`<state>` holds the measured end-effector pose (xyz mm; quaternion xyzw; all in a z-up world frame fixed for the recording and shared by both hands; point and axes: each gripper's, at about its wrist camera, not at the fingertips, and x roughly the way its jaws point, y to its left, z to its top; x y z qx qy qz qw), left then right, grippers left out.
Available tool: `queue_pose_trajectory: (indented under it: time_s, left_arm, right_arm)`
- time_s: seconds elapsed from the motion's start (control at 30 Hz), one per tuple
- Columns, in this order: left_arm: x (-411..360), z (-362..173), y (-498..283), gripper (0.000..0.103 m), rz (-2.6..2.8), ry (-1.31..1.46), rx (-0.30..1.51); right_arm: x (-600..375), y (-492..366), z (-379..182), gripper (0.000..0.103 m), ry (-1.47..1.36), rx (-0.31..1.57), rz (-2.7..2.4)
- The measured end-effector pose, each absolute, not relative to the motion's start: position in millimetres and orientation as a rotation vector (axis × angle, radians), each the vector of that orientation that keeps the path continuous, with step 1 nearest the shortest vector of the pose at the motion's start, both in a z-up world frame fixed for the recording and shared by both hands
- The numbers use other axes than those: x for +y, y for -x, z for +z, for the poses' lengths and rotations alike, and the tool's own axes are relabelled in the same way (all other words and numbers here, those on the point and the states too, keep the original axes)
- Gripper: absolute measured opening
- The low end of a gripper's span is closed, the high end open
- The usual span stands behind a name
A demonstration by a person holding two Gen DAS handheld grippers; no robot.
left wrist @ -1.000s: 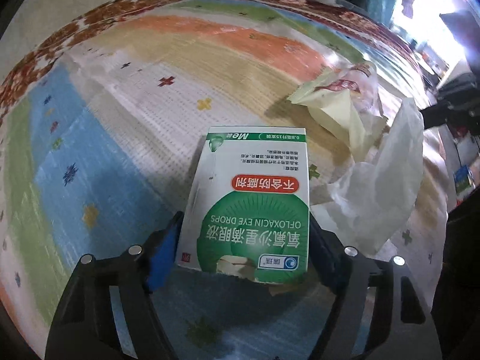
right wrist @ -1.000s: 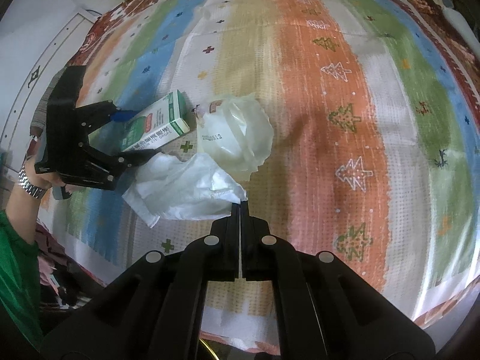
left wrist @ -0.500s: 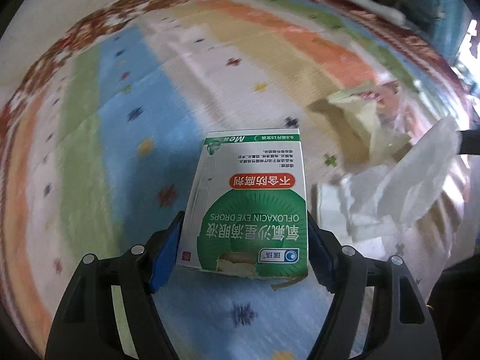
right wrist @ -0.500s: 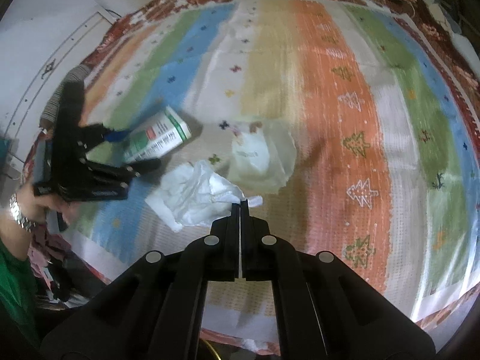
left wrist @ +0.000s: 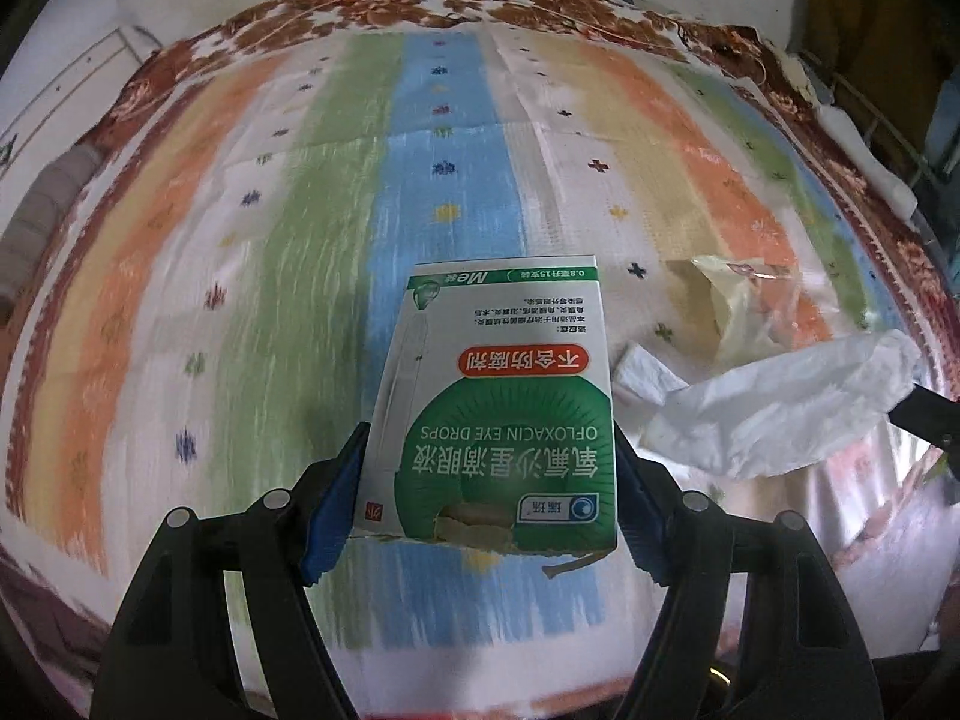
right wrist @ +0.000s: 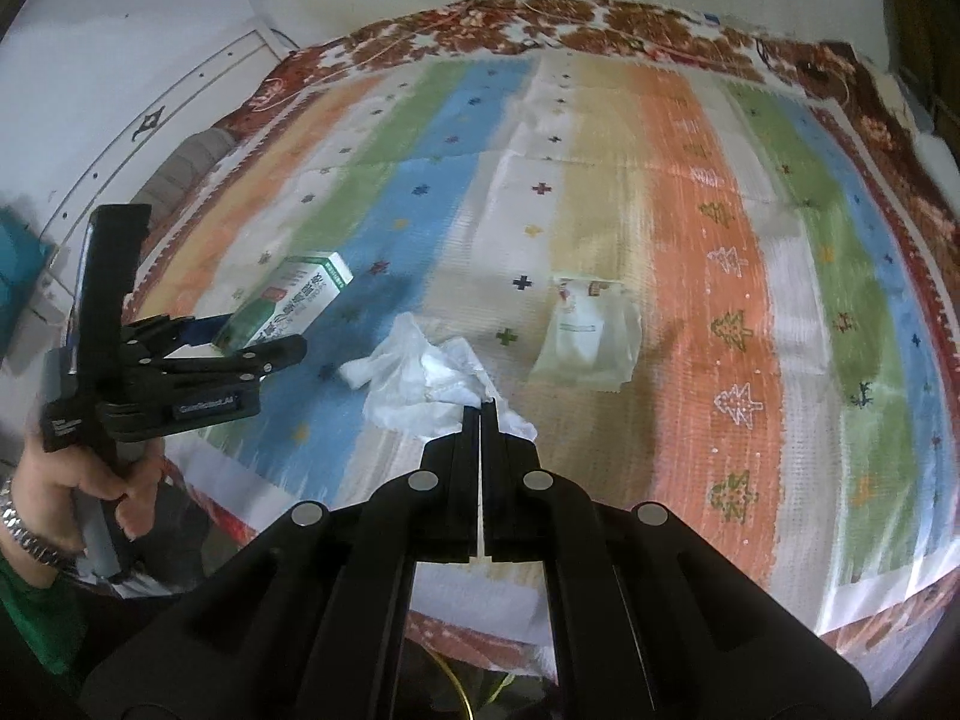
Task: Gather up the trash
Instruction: 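Lift the green box with the left tool while the right tool holds the tissue, then carry the green box and tissue over the bin with both tools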
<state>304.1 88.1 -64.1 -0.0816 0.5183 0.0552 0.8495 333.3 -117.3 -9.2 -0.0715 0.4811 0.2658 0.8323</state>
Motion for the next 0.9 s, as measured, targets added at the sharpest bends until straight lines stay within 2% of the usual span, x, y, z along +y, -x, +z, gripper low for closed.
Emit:
queue_pose_trajectory:
  time_s: [0.9]
  left_arm:
    - [61, 1, -200, 0.073, 0.036, 0.335, 0.955]
  right_arm:
    - [-141, -232, 30, 0.000, 0.146, 0.829, 0.547]
